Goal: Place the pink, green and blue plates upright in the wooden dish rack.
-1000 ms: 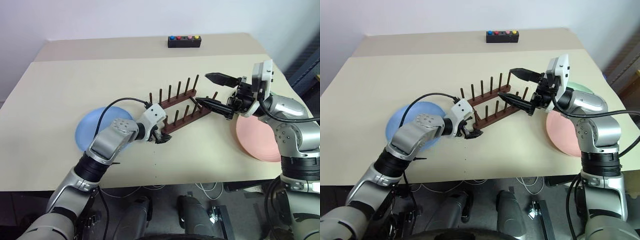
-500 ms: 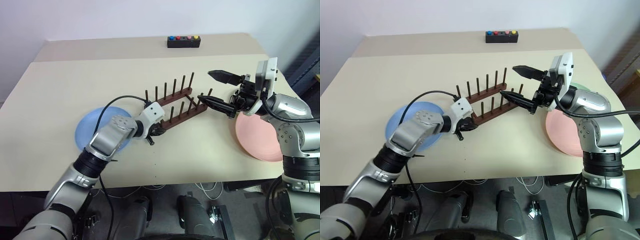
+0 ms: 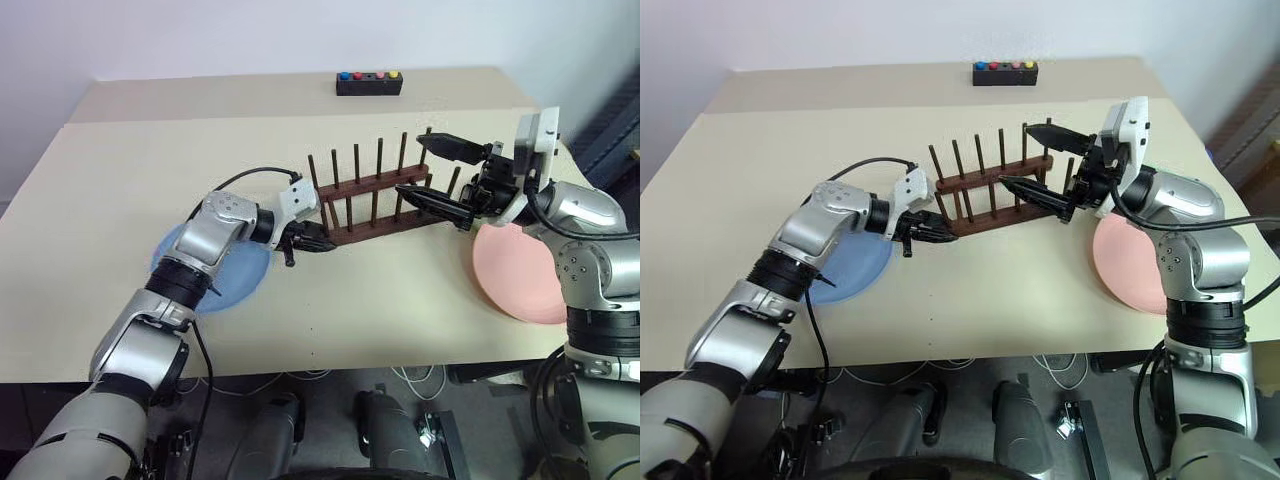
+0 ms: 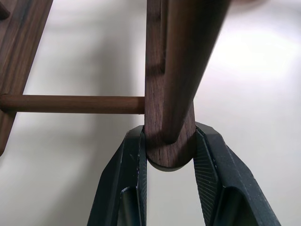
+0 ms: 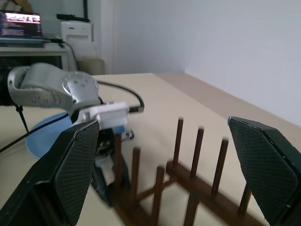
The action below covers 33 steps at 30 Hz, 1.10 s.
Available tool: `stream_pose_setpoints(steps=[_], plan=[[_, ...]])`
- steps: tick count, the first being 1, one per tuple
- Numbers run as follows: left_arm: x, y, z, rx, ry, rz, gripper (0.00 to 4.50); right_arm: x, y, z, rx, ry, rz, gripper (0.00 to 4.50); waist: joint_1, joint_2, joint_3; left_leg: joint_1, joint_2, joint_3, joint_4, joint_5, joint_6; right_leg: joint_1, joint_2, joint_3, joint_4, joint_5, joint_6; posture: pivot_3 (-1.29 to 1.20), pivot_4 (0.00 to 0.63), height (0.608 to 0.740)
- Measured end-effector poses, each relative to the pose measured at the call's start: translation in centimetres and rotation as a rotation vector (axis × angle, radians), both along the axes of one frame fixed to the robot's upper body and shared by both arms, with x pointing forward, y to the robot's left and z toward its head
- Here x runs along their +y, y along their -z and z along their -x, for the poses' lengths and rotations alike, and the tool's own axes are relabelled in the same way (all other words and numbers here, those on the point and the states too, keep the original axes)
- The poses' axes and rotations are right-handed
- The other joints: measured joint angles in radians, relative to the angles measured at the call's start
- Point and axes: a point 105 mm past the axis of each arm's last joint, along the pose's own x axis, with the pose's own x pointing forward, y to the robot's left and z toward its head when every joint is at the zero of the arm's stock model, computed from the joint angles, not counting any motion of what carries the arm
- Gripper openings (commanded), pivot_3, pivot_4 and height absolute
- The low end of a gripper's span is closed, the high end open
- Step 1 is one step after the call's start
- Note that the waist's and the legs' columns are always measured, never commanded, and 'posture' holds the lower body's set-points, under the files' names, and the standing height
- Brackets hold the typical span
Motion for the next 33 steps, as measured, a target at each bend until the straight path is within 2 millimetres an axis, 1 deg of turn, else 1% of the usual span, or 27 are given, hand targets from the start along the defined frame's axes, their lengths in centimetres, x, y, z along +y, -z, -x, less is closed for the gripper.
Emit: stream_pose_setpoints(steps=[4, 6, 9, 10, 13, 15, 16, 19, 21, 23, 24, 25, 26, 27, 29, 30, 31, 32, 33], plan=[[0.9, 1.6, -0.4, -0.024, 0.036, -0.105, 0.76, -0.1, 0.0, 0.0, 0.000, 0.004, 0.003, 4.50, -0.003, 0.000, 0.000, 0.000, 0.000, 0.000, 0.000, 0.000, 0.000, 0.000, 0.000, 0.000, 0.000, 0.000, 0.000, 0.00, 0.150, 0.740], [1.0, 2.4, -0.8, -0.025, 0.032, -0.128, 0.76, -0.2, 0.0, 0.0, 0.002, 0.006, 0.004, 4.50, 0.003, 0.000, 0.000, 0.000, 0.000, 0.000, 0.001, 0.000, 0.000, 0.000, 0.000, 0.000, 0.000, 0.000, 0.000, 0.00, 0.150, 0.740], [0.7, 2.2, -1.3, -0.054, 0.051, -0.150, 0.76, -0.2, 0.0, 0.0, 0.004, 0.006, 0.005, 4.50, 0.007, 0.000, 0.000, -0.001, 0.000, 0.000, 0.004, -0.001, 0.001, 0.000, 0.000, 0.000, 0.000, 0.001, 0.001, 0.00, 0.150, 0.740], [0.9, 2.3, -1.3, -0.056, 0.054, -0.159, 1.85, -0.2, 0.0, 0.1, 0.004, 0.006, 0.006, 4.50, 0.006, 0.000, 0.000, -0.002, 0.000, 0.000, 0.004, -0.001, 0.002, 0.000, 0.000, 0.000, 0.000, 0.001, 0.002, 0.00, 0.150, 0.740], [0.9, 2.7, -1.3, -0.069, 0.071, -0.172, 3.17, -0.3, 0.1, 0.0, 0.011, 0.011, 0.010, 4.50, 0.005, 0.000, 0.000, -0.002, 0.000, 0.000, 0.005, -0.001, 0.002, 0.000, 0.000, 0.000, 0.000, 0.001, 0.002, 0.00, 0.150, 0.740], [0.7, 2.7, -1.4, -0.075, 0.071, -0.165, 4.19, -0.3, 0.2, 0.0, 0.014, 0.011, 0.010, 4.50, 0.005, 0.000, 0.000, -0.002, 0.000, 0.000, 0.005, -0.001, 0.002, 0.000, 0.000, 0.000, 0.000, 0.001, 0.002, 0.00, 0.150, 0.740], [0.8, 2.7, -1.5, -0.081, 0.067, -0.164, 4.47, -0.3, 0.2, 0.0, 0.016, 0.011, 0.010, 4.50, 0.004, 0.000, 0.000, -0.002, 0.000, 0.000, 0.005, -0.001, 0.002, 0.000, 0.000, 0.000, 0.000, 0.001, 0.002, 0.00, 0.150, 0.740], [0.9, 2.3, -1.8, -0.102, 0.051, -0.153, 4.47, -0.3, 0.2, 0.0, 0.023, 0.011, 0.010, 4.50, 0.003, 0.000, 0.000, -0.002, 0.000, 0.000, 0.005, -0.001, 0.002, 0.000, 0.000, 0.000, 0.000, 0.001, 0.002, 0.00, 0.150, 0.740], [1.2, 1.3, -2.0, -0.119, 0.026, -0.140, 4.47, -0.3, 0.3, 0.1, 0.038, 0.000, 0.006, 4.50, 0.002, 0.000, 0.000, -0.002, 0.000, 0.000, 0.006, -0.001, 0.002, 0.000, 0.000, 0.000, 0.001, 0.001, 0.002, 0.00, 0.150, 0.740], [2.1, -1.9, -2.1, -0.161, 0.001, -0.114, 4.47, -0.5, 1.0, 0.6, 0.104, -0.037, 0.003, 4.50, 0.001, -0.001, 0.000, -0.005, 0.000, -0.001, 0.007, -0.001, 0.002, -0.001, 0.001, -0.001, 0.001, 0.001, 0.002, 0.00, 0.150, 0.740], [2.6, -3.0, -2.1, -0.172, -0.008, -0.102, 4.47, -0.5, 1.2, 0.7, 0.128, -0.051, -0.004, 4.50, 0.001, 0.000, 0.000, -0.005, 0.000, -0.001, 0.007, -0.001, 0.002, -0.001, 0.001, 0.000, 0.001, 0.001, 0.002, 0.00, 0.150, 0.740], [3.2, -4.7, -1.7, -0.201, -0.010, -0.102, 4.24, -0.5, 1.4, 1.0, 0.168, -0.077, -0.015, 4.50, -0.002, 0.000, 0.000, -0.005, 0.000, -0.001, 0.007, -0.001, 0.002, -0.001, 0.001, 0.000, 0.001, 0.001, 0.002, 0.00, 0.150, 0.740], [3.8, -5.9, -1.4, -0.223, -0.011, -0.110, 3.95, -0.6, 1.7, 1.2, 0.198, -0.094, -0.015, 4.50, -0.002, 0.000, 0.000, -0.004, 0.000, -0.001, 0.007, -0.001, 0.002, -0.001, 0.001, 0.000, 0.001, 0.001, 0.002, 0.00, 0.150, 0.740], [4.4, -6.7, -1.1, -0.238, -0.018, -0.120, 3.57, -0.7, 1.9, 1.4, 0.220, -0.107, -0.014, 4.24, -0.001, 0.000, 0.000, -0.004, 0.000, -0.001, 0.007, -0.001, 0.002, -0.001, 0.001, 0.000, 0.001, 0.001, 0.002, 0.00, 0.150, 0.740], [5.8, -7.3, -0.3, -0.243, -0.041, -0.153, 2.61, -0.8, 2.2, 1.7, 0.255, -0.130, -0.028, 3.60, -0.003, 0.000, 0.000, -0.004, 0.000, -0.001, 0.007, -0.001, 0.002, -0.001, 0.001, 0.000, 0.001, 0.001, 0.002, 0.00, 0.150, 0.740], [6.3, -7.2, 0.1, -0.226, -0.047, -0.156, 2.13, -0.8, 2.3, 1.8, 0.271, -0.134, -0.034, 3.15, -0.002, 0.001, 0.000, -0.004, 0.000, -0.001, 0.007, -0.001, 0.002, -0.001, 0.001, 0.000, 0.001, 0.001, 0.002, 0.00, 0.150, 0.740], [6.5, -6.9, 0.4, -0.206, -0.051, -0.155, 1.56, -0.9, 2.4, 1.9, 0.287, -0.139, -0.038, 2.59, -0.001, 0.001, 0.000, -0.004, 0.000, -0.001, 0.007, -0.001, 0.002, -0.001, 0.001, 0.000, 0.001, 0.001, 0.002, 0.00, 0.150, 0.740], [6.4, -6.8, 1.0, -0.176, -0.049, -0.122, 1.09, -1.0, 2.8, 2.1, 0.310, -0.143, -0.033, 2.13, 0.001, 0.001, 0.000, -0.004, 0.000, -0.001, 0.007, -0.001, 0.002, -0.001, 0.001, 0.000, 0.001, 0.001, 0.002, 0.00, 0.150, 0.740], [6.2, -6.9, 1.4, -0.156, -0.044, -0.100, 0.54, -1.1, 3.2, 2.3, 0.326, -0.145, -0.026, 1.60, 0.006, 0.000, 0.000, -0.005, 0.000, -0.002, 0.008, -0.002, 0.003, -0.001, 0.001, -0.001, 0.000, 0.001, 0.002, 0.00, 0.150, 0.740]])
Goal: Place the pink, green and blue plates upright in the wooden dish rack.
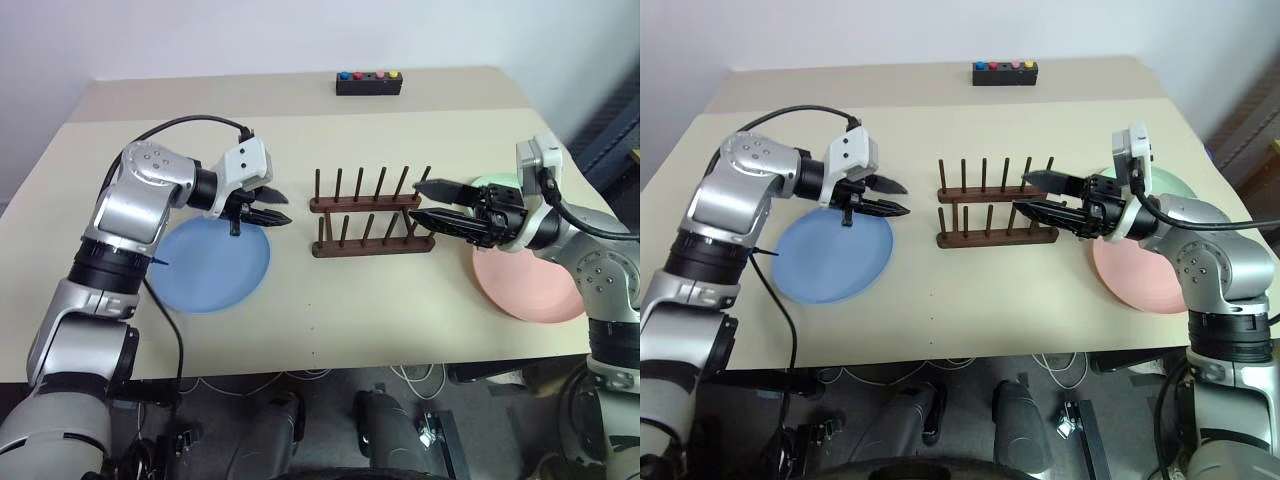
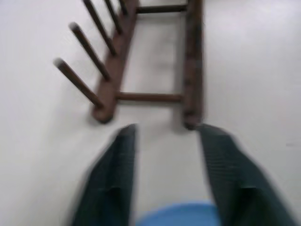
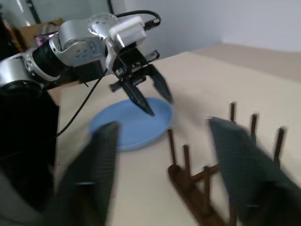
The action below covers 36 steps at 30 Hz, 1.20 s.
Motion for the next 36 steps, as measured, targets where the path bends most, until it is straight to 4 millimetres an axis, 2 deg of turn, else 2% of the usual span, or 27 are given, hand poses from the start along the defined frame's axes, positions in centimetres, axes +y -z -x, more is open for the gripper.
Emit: stream_pose_setpoints(steps=[1, 3, 5, 8, 10, 14, 20, 24, 29, 32, 36], plan=[[-0.4, -0.4, 0.7, 0.026, 0.013, 0.050, 0.01, 0.1, 0.6, 0.4, 0.010, -0.007, 0.021, 1.08, 0.002, 0.000, 0.000, -0.001, 0.000, -0.001, 0.001, 0.000, 0.000, 0.000, 0.000, -0.001, 0.000, 0.000, 0.000, 0.00, 0.150, 0.740], [-1.5, -1.1, 2.2, 0.064, 0.063, 0.130, 0.00, 0.2, 2.5, 1.0, 0.043, -0.014, 0.096, 0.09, 0.003, 0.000, 0.000, -0.002, -0.001, -0.001, 0.002, -0.001, 0.002, 0.000, -0.001, -0.001, -0.001, 0.000, 0.001, 0.00, 0.150, 0.740], [-3.4, -0.5, 4.2, 0.090, 0.136, 0.166, 0.00, -0.1, 4.7, 1.1, 0.066, 0.008, 0.196, 0.03, 0.000, 0.001, -0.001, -0.001, -0.001, 0.001, 0.003, -0.001, 0.002, 0.001, -0.001, 0.000, -0.001, 0.000, 0.001, 0.00, 0.150, 0.740], [-6.4, 3.3, 6.2, 0.186, 0.186, 0.143, 0.00, -0.1, 6.0, 0.5, 0.020, 0.042, 0.305, 0.03, -0.005, 0.001, -0.001, 0.000, -0.001, 0.002, 0.003, -0.001, 0.002, 0.001, -0.001, 0.001, -0.001, 0.001, 0.002, 0.00, 0.150, 0.740], [-7.0, 5.5, 6.8, 0.208, 0.185, 0.063, 0.00, 0.0, 6.5, 0.1, -0.012, 0.065, 0.346, 0.03, -0.010, 0.001, 0.000, 0.000, 0.000, 0.002, 0.002, -0.001, 0.001, 0.001, -0.001, 0.002, 0.000, 0.001, 0.002, 0.00, 0.150, 0.740], [-5.7, 7.4, 6.3, 0.131, 0.148, -0.098, 0.00, -0.2, 7.8, -0.6, -0.046, 0.100, 0.419, 0.03, -0.004, 0.001, -0.001, 0.002, 0.000, 0.003, 0.001, -0.001, 0.001, 0.001, -0.001, 0.002, -0.001, 0.001, 0.002, 0.00, 0.150, 0.740], [-7.5, 9.8, 4.5, 0.029, 0.094, -0.189, 0.00, -0.3, 10.6, -1.8, -0.094, 0.139, 0.563, 0.03, 0.014, 0.001, -0.001, 0.002, -0.001, 0.003, 0.002, -0.001, 0.002, 0.003, -0.001, 0.002, -0.002, 0.001, 0.002, 0.00, 0.150, 0.740], [-7.5, 9.9, 3.5, -0.031, 0.090, -0.229, 0.00, -0.2, 13.2, -2.4, -0.086, 0.159, 0.623, 0.03, 0.010, 0.001, -0.001, 0.002, -0.001, 0.003, 0.001, -0.001, 0.002, 0.002, 0.000, 0.002, -0.001, 0.001, 0.002, 0.00, 0.150, 0.740], [-7.6, 10.1, 2.4, -0.066, 0.072, -0.239, 0.00, -0.3, 13.1, -3.5, -0.161, 0.172, 0.666, 0.03, 0.000, 0.002, -0.001, 0.005, -0.001, 0.003, 0.002, -0.001, 0.002, 0.006, 0.000, 0.002, -0.001, 0.001, 0.002, 0.00, 0.150, 0.740], [-7.9, 9.7, 0.4, -0.114, 0.009, -0.255, 0.00, -0.6, 12.9, -5.5, -0.231, 0.242, 0.691, 0.03, -0.001, 0.001, -0.002, 0.006, -0.001, 0.002, 0.002, -0.001, 0.002, 0.008, 0.000, 0.002, -0.001, 0.001, 0.002, 0.00, 0.150, 0.740], [-6.9, 9.2, -2.1, -0.182, -0.068, -0.294, 0.00, -0.8, 12.5, -7.6, -0.320, 0.305, 0.733, 0.03, -0.008, 0.002, -0.002, 0.007, -0.001, 0.002, 0.001, 0.000, 0.000, 0.007, 0.001, 0.002, 0.000, 0.001, 0.002, 0.00, 0.150, 0.740]])
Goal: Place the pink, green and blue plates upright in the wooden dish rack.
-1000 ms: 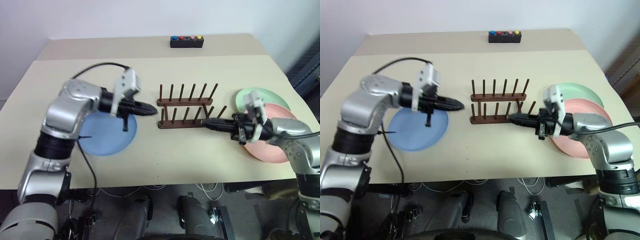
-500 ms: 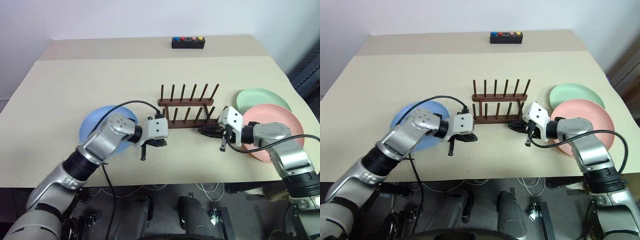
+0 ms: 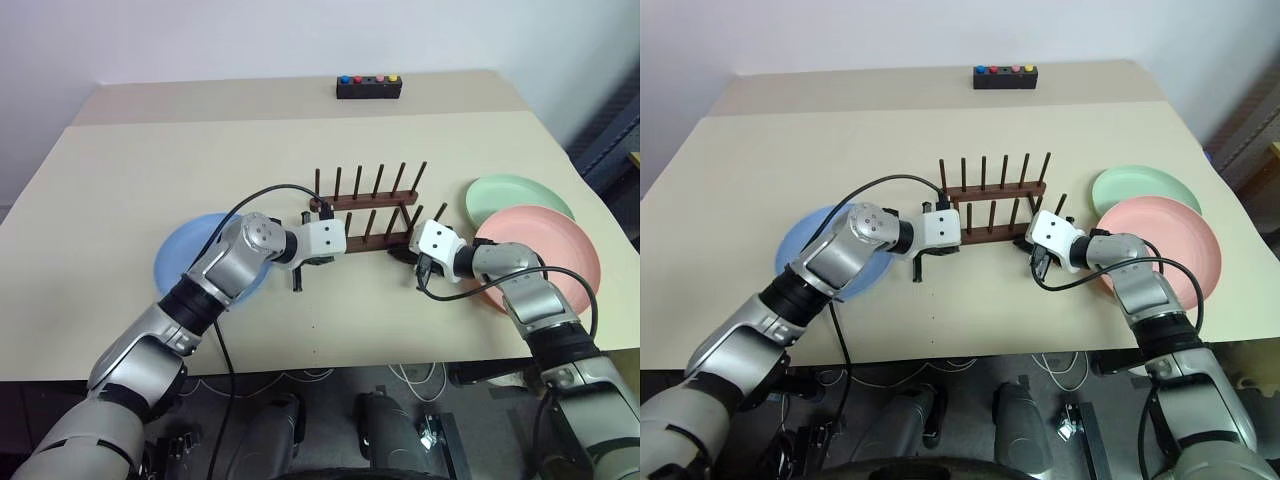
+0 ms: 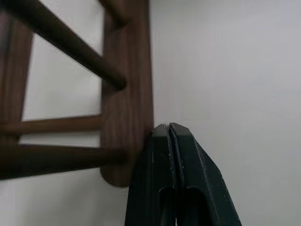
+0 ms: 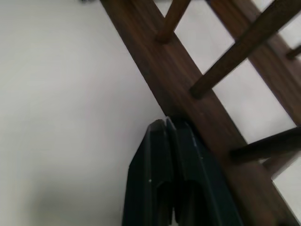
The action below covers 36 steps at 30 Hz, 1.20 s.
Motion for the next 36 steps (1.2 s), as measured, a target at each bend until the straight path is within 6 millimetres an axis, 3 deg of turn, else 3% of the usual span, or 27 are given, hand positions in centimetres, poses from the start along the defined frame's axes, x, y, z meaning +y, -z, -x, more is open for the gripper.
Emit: stream_pose_setpoints(steps=[10, 17, 29, 36], plan=[[1.2, -0.5, -3.7, -0.095, -0.110, 0.004, 0.00, 0.7, -0.4, -2.6, -0.098, 0.017, 0.040, 0.03, -0.003, 0.000, 0.000, 0.000, 0.000, 0.000, 0.000, 0.000, -0.001, -0.001, 0.000, 0.000, 0.000, 0.000, 0.000, 0.00, 0.150, 0.740], [2.4, -0.8, -4.9, -0.119, -0.140, -0.005, 0.00, -0.3, -1.2, -4.8, -0.173, 0.067, 0.141, 0.03, -0.006, 0.000, 0.000, 0.000, 0.000, 0.000, -0.001, 0.001, -0.002, -0.002, 0.001, 0.001, 0.001, 0.000, 0.000, 0.00, 0.150, 0.740], [3.3, -1.0, -5.9, -0.147, -0.172, -0.021, 0.00, 0.1, -1.2, -5.7, -0.213, 0.070, 0.174, 0.03, -0.025, 0.000, 0.000, 0.000, 0.000, 0.000, -0.001, 0.001, -0.002, -0.002, 0.001, 0.001, 0.002, 0.000, 0.000, 0.00, 0.150, 0.740], [3.9, -1.2, -6.1, -0.143, -0.195, -0.010, 0.00, 0.9, -2.1, -5.4, -0.189, 0.030, 0.094, 0.03, -0.026, 0.000, 0.000, -0.001, 0.000, 0.000, -0.001, 0.001, -0.002, -0.003, 0.001, 0.001, 0.002, 0.000, 0.000, 0.00, 0.150, 0.740]])
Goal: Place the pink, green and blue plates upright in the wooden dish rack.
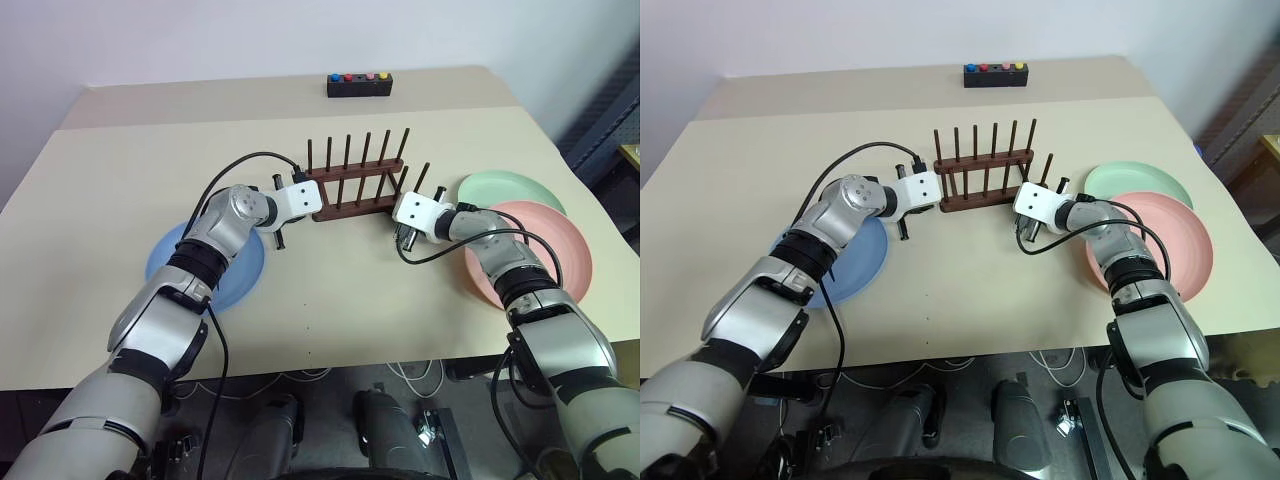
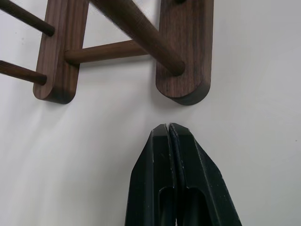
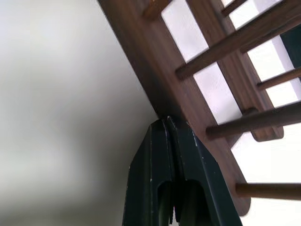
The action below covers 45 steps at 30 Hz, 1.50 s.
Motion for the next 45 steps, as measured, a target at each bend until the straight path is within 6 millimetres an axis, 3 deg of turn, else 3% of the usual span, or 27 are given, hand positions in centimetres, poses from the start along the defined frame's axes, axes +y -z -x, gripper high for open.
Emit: stream_pose_setpoints(steps=[3, 9, 12, 16, 18, 26, 38, 45], plan=[[0.4, 0.1, 0.3, 0.021, 0.009, 0.002, 0.00, 0.4, -0.8, 0.1, -0.008, -0.026, -0.023, 0.03, -0.001, 0.000, 0.000, 0.000, 0.000, 0.000, 0.000, 0.000, 0.000, 0.000, 0.000, 0.000, 0.000, 0.000, 0.000, 0.00, 0.150, 0.740], [0.4, 0.7, 4.5, 0.210, 0.183, 0.053, 0.00, 0.4, -0.6, 0.5, 0.012, -0.037, -0.028, 0.03, -0.002, 0.000, 0.000, 0.000, 0.000, 0.000, -0.001, 0.000, 0.000, -0.001, 0.000, 0.000, 0.000, 0.000, 0.000, 0.00, 0.150, 0.740], [0.3, 0.8, 5.1, 0.247, 0.188, 0.094, 0.00, 0.1, -0.2, 0.6, 0.027, -0.025, -0.027, 0.03, 0.001, 0.000, 0.000, 0.000, 0.000, 0.000, 0.000, 0.000, 0.000, -0.001, 0.000, 0.000, 0.000, 0.000, 0.000, 0.00, 0.150, 0.740], [-3.0, -0.7, 4.3, 0.234, 0.147, 0.359, 0.00, 0.2, -0.4, 0.6, 0.023, -0.030, -0.026, 0.03, 0.009, 0.000, 0.000, -0.002, 0.000, 0.000, 0.001, 0.000, 0.000, -0.001, 0.000, 0.000, -0.001, 0.000, 0.000, 0.00, 0.150, 0.740], [-4.2, -1.1, 3.7, 0.201, 0.124, 0.411, 0.00, 0.5, -0.8, 0.6, 0.010, -0.044, -0.028, 0.03, 0.006, 0.000, 0.000, -0.002, 0.000, 0.000, 0.001, 0.001, -0.001, -0.001, 0.000, 0.000, 0.000, 0.000, 0.000, 0.00, 0.150, 0.740], [-2.8, 1.3, 1.9, 0.160, -0.030, 0.368, 0.00, -0.9, -0.3, 0.9, 0.029, -0.005, -0.014, 0.03, 0.000, 0.000, 0.000, -0.001, 0.000, 0.000, 0.000, 0.001, -0.001, -0.002, 0.000, 0.000, 0.001, 0.000, 0.000, 0.00, 0.150, 0.740], [-0.4, 0.3, -0.3, 0.051, -0.087, 0.298, 0.00, -0.7, -0.6, 0.8, 0.019, -0.003, -0.013, 0.03, 0.001, 0.000, 0.000, -0.001, 0.000, 0.000, 0.000, 0.001, -0.001, -0.002, 0.000, 0.000, 0.001, 0.000, 0.000, 0.00, 0.150, 0.740], [-1.5, -1.0, 0.8, 0.058, 0.030, 0.322, 0.00, -0.7, -0.5, 0.9, 0.018, 0.000, -0.014, 0.03, 0.001, 0.000, 0.000, -0.001, 0.000, 0.000, 0.000, 0.001, -0.001, -0.002, 0.000, 0.000, 0.001, 0.000, 0.000, 0.00, 0.150, 0.740]])
